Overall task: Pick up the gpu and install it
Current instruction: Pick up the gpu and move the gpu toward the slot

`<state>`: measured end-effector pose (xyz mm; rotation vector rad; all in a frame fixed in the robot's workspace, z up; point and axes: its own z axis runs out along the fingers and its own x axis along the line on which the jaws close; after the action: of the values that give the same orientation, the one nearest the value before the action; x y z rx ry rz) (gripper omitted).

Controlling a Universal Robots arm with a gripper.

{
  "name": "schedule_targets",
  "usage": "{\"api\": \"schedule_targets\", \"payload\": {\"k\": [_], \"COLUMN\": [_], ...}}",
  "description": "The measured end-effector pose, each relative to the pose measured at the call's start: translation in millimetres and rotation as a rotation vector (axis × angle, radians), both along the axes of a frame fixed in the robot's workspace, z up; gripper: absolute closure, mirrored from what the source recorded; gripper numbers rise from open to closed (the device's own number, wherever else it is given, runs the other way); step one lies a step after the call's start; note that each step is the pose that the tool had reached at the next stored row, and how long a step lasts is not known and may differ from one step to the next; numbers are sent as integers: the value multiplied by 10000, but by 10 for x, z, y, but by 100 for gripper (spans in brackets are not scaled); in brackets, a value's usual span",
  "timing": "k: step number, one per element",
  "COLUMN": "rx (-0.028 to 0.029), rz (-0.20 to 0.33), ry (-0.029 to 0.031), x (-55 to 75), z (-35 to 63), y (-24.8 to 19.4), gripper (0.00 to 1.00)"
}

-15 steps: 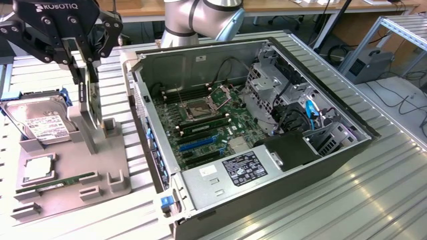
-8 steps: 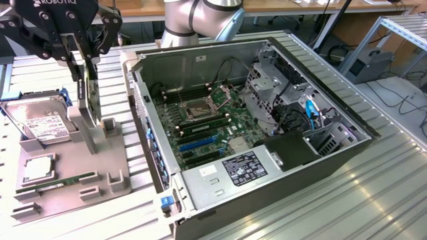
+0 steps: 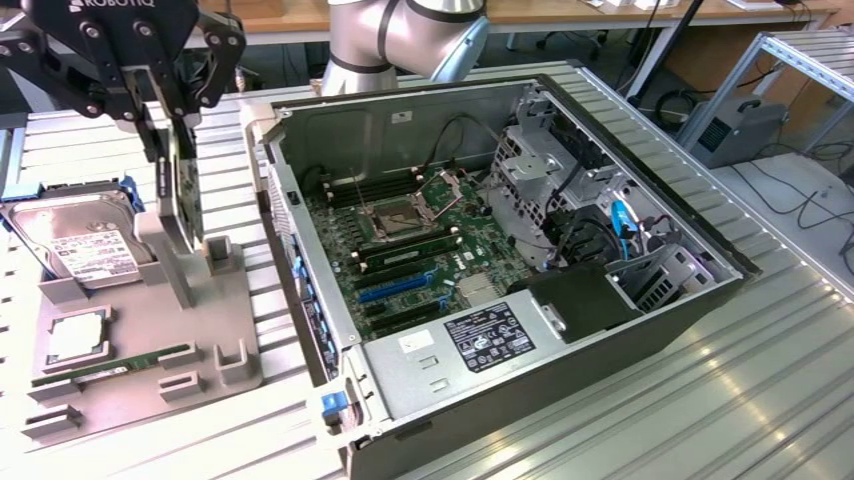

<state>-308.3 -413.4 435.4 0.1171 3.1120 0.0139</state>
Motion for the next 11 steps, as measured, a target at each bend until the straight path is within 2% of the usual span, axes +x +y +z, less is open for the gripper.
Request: {"api": "schedule_targets", "payload": {"k": [11], "rx": [1], "rz": [-1], "ry": [-1], "x": [71], "z": [-1], "y": [0], "gripper": [73]}}
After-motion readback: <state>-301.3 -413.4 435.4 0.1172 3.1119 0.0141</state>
